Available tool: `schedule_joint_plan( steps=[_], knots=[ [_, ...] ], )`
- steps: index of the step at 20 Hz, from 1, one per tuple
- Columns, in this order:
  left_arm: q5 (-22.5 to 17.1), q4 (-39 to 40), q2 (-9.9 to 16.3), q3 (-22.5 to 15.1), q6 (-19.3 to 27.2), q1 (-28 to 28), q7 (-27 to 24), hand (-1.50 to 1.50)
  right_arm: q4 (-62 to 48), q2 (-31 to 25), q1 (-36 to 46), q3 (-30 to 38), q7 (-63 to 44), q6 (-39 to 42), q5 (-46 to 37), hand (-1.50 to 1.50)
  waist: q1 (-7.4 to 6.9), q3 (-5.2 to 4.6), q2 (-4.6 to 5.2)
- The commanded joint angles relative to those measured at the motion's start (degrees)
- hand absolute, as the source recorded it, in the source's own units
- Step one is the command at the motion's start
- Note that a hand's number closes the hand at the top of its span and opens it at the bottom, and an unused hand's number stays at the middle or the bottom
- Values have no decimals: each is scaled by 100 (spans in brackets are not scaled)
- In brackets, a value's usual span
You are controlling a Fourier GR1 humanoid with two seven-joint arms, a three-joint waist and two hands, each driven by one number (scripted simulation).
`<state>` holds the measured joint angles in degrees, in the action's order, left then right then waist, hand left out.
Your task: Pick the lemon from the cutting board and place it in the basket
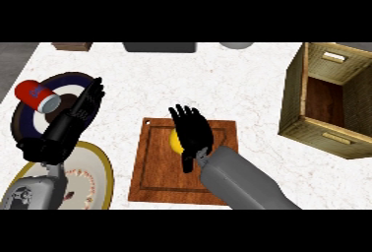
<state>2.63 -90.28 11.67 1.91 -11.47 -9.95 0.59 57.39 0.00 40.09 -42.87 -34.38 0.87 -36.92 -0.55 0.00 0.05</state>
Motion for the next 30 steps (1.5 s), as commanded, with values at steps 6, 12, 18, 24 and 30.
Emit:
schedule_joint_plan(
  steps=[6,12,18,24,30],
  knots=[
    [149,-121,-82,-8,63,-86,142,0,-487,0,51,-549,250,354,349,150,-35,1,5],
    [120,-183,-150,-14,-64,150,75,0,-618,-1,263,-757,271,37,400,150,-44,1,3],
    [301,278,-226,47,106,-120,-100,0,-473,-70,-61,-763,539,-144,-372,150,52,0,-9],
    [-7,-33,134,373,-150,167,44,0,2215,-1477,-1117,-506,-1180,-92,-163,150,350,-5,-120],
    [-2,-183,-44,264,-89,252,69,0,4633,-1950,-1999,-262,-1970,-143,-281,150,240,-2,-75]
  ],
)
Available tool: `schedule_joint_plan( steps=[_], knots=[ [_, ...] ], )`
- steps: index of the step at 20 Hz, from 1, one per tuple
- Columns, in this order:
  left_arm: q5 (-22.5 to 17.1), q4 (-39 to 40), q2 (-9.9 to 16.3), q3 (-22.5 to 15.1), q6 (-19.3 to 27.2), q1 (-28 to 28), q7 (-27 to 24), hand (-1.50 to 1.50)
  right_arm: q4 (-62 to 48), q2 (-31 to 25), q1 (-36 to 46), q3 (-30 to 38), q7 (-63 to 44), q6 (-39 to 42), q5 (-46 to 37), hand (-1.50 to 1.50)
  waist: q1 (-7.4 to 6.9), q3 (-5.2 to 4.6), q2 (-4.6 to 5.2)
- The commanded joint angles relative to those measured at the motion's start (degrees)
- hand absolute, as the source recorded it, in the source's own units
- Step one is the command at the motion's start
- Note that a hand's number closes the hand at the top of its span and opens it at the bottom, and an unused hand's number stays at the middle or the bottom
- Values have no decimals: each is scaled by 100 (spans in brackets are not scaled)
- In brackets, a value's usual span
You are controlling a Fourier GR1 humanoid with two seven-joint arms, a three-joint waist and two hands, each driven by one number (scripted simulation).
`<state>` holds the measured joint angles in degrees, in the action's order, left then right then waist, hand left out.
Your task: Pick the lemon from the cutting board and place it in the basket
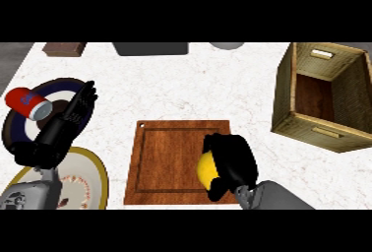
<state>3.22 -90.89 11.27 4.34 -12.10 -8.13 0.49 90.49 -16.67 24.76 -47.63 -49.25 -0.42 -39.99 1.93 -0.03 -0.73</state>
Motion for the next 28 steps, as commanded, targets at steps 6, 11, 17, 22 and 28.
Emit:
schedule_joint_plan(
  steps=[6,11,17,22,28],
  knots=[
    [-7,-113,38,-26,-81,52,47,0,2670,525,-633,487,-683,-952,-181,150,-20,7,5],
    [-65,-170,61,17,-133,140,34,0,4232,545,-689,716,-1266,-902,-921,150,-44,-1,-1],
    [75,-255,-87,-136,-32,113,67,0,5458,754,-285,1268,-2432,471,-1064,150,-114,-4,28],
    [23,-263,-3,-50,-73,-128,238,0,4961,740,550,2285,-2613,1128,-834,150,-129,-5,40],
    [-31,-207,51,20,-185,54,100,0,4349,660,1327,3444,-2414,1554,-434,150,-186,-3,50]
  ],
)
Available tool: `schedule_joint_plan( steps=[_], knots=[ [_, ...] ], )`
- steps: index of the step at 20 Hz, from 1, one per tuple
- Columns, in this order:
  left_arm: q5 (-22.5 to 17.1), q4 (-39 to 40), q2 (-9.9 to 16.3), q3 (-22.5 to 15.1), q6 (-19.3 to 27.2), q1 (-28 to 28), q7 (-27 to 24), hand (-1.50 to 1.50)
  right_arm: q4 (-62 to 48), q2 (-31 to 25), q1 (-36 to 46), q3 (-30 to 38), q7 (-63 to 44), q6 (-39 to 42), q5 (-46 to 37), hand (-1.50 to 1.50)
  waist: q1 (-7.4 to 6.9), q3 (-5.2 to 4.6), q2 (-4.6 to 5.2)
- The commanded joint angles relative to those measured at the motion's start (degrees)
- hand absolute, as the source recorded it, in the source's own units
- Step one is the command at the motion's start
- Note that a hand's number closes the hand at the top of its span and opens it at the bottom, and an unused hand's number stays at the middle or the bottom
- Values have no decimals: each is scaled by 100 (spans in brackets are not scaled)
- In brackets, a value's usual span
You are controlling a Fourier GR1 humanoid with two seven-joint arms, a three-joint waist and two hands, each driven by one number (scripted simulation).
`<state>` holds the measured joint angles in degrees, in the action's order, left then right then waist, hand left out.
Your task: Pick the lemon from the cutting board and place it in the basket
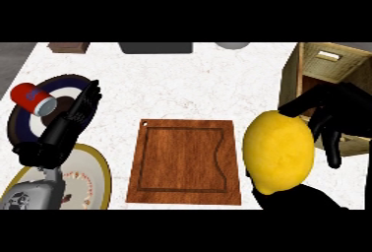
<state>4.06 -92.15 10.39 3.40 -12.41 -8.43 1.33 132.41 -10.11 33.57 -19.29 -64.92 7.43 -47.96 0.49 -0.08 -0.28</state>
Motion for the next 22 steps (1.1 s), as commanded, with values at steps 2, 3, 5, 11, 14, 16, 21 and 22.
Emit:
schedule_joint_plan(
  steps=[2,3,5,11,14,16,21,22],
  knots=[
    [72,318,1,47,15,-135,-215,0,-570,-92,700,1225,-329,563,599,150,-40,2,31],
    [24,-34,-40,-71,-44,15,67,0,-336,-123,668,1129,-558,683,369,150,-41,4,10],
    [-4,46,34,16,-66,-161,95,0,-738,-148,1113,1454,-526,622,322,150,-45,2,14],
    [-63,138,-30,32,-111,-131,-108,0,-2035,-464,1363,2500,430,-46,219,150,-74,5,36],
    [170,25,-158,-135,64,-29,-107,0,-2611,-908,2069,3272,623,59,563,150,-87,5,32],
    [-58,441,62,136,-163,-399,-18,0,-2473,-913,1567,3156,803,-61,392,150,-37,7,31],
    [146,50,-198,-111,58,-138,12,0,-3601,-1334,1594,3683,1506,-149,814,150,-78,8,32],
    [-69,295,64,204,-112,-464,133,0,-3334,-1459,1160,3966,1737,-140,999,150,-33,10,33]
  ],
)
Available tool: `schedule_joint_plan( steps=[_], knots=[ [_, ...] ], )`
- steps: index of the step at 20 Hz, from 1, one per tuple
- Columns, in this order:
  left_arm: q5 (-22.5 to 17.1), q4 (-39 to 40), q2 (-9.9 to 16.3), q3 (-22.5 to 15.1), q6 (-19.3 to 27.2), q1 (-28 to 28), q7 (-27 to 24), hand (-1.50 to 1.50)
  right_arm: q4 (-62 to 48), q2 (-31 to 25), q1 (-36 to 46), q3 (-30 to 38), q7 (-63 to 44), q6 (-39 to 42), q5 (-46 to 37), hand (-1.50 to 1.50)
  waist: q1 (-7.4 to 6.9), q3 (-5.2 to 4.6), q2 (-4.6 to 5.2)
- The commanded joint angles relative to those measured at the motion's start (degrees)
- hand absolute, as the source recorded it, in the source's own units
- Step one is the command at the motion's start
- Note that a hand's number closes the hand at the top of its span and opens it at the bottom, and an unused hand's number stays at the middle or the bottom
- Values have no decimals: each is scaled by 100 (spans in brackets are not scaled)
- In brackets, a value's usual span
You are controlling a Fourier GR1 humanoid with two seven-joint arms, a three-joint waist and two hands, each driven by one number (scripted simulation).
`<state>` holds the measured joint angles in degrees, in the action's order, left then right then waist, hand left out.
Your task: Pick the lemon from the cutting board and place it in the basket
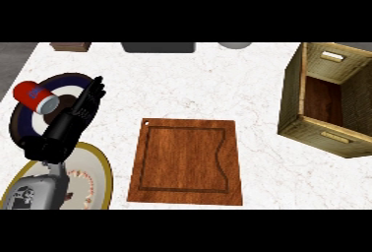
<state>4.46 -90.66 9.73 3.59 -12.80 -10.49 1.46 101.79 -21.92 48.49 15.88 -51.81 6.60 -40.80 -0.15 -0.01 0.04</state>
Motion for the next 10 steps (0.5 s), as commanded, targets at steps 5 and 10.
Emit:
schedule_joint_plan(
  steps=[5,10],
  knots=[
    [24,-53,-5,9,-42,118,-42,0,-1264,-546,-406,657,1199,-274,506,150,-5,1,1],
    [142,184,-55,-31,-27,146,-338,0,-1471,-315,-1248,745,2325,-1036,515,150,11,2,8]
  ],
)
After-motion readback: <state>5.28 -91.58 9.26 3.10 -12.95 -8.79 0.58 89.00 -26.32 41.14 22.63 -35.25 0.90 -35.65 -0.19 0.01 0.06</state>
